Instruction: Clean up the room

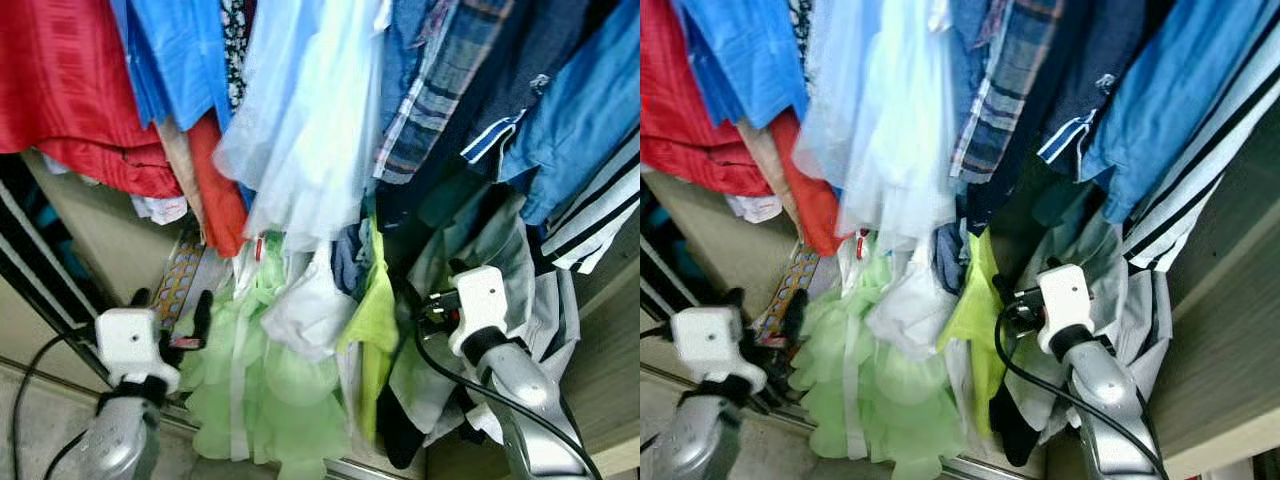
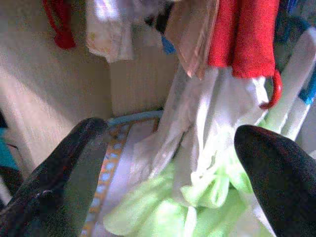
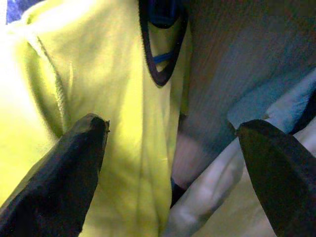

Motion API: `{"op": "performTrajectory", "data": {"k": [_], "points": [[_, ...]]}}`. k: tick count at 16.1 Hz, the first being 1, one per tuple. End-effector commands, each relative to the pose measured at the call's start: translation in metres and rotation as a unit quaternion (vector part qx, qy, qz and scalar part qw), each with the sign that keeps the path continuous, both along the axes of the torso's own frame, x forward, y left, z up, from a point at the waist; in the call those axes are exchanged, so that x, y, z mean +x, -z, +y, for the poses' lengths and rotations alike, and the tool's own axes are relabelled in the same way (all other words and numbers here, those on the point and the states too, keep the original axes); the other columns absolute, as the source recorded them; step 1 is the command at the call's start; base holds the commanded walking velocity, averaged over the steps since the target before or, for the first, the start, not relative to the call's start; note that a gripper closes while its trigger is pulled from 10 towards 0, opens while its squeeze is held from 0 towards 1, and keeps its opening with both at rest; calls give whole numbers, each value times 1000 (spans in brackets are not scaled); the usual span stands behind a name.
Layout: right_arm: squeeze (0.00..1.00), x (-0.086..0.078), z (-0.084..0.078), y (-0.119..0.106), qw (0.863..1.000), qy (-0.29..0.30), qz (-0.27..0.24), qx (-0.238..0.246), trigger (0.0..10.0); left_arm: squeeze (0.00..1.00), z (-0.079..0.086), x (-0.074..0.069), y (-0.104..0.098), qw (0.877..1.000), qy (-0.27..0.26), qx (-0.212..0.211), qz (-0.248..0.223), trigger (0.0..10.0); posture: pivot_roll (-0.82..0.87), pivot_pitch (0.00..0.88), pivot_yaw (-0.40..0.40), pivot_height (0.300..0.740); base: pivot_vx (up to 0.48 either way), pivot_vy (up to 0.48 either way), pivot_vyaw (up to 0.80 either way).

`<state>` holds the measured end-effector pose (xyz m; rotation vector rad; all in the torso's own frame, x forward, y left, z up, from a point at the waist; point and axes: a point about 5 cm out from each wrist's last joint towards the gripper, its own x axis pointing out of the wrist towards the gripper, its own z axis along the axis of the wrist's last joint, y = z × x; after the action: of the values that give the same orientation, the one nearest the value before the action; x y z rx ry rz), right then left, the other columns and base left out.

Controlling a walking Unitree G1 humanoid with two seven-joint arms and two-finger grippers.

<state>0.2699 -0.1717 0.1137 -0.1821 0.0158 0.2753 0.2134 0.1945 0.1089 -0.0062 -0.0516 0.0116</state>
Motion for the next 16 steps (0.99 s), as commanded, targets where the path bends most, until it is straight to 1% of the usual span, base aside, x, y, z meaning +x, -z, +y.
{"op": "performTrajectory", "data": {"k": [1, 2, 3, 4, 5, 6, 7, 8, 10, 12, 13, 14, 16], "points": [[0, -2, -8, -13, 999, 18, -40, -5, 10000, 0, 3, -4, -5, 1000, -7, 11, -4, 10000, 1, 0, -54, 740, 0, 0, 0], [0, -16, -15, -23, 996, 26, -80, -23, 10000, 0, 11, -14, -2, 999, -35, 29, 0, 10000, -10, 0, -69, 740, 0, 0, 0], [0, -20, -17, -24, 996, 26, -85, -27, 10000, 0, 12, -16, -2, 999, -41, 36, 0, 10000, -10, 0, -69, 740, 0, 0, 0], [0, -36, -21, -19, 996, 24, -76, -34, 10000, 0, 12, -22, -3, 998, -50, 30, 1, 10000, -21, 0, -71, 740, 0, 0, 0], [0, -60, -24, -5, 996, 13, -58, -61, 10000, 0, 10, -27, -2, 999, -49, 19, -2, 10000, -27, 0, -66, 740, 0, 0, 0], [0, -67, -25, 0, 997, 11, -51, -64, 10000, 0, 10, -28, -2, 998, -52, 22, -2, 10000, -28, 0, -63, 740, 0, 0, 0], [0, -69, -26, 0, 997, 13, -49, -60, 10000, 0, 11, -28, -3, 998, -55, 21, 1, 10000, -29, 0, -61, 740, 0, 0, 0], [0, -70, -25, -3, 998, 21, -50, -22, 10000, 0, 9, -25, -9, 999, -47, 22, 2, 10000, -36, 0, -44, 740, 0, 0, 0], [0, -66, -23, -11, 998, 26, -64, -13, 10000, 0, 8, -26, -12, 999, -39, 24, 5, 10000, -42, 3, -39, 740, 0, 0, 0], [0, -59, -17, -17, 997, 25, -75, -7, 10000, 0, 10, -24, -9, 999, -44, 23, 11, 10000, -37, 0, -30, 740, 0, 0, 0], [0, -53, -16, -20, 996, 38, -76, 0, 10000, 0, 7, -25, -8, 998, -46, 16, 26, 10000, -31, 0, -30, 740, 0, 0, 0], [0, -52, -15, -20, 997, 48, -67, 7, 10000, 0, 2, -28, -10, 999, -33, 18, 30, 10000, -23, 0, -37, 740, 0, 0, 0], [0, -44, -7, -26, 997, 54, -58, 10, 10000, 0, -7, -28, -15, 999, -2, 20, 31, 10000, -26, 0, -39, 740, 0, 0, 0]]}}
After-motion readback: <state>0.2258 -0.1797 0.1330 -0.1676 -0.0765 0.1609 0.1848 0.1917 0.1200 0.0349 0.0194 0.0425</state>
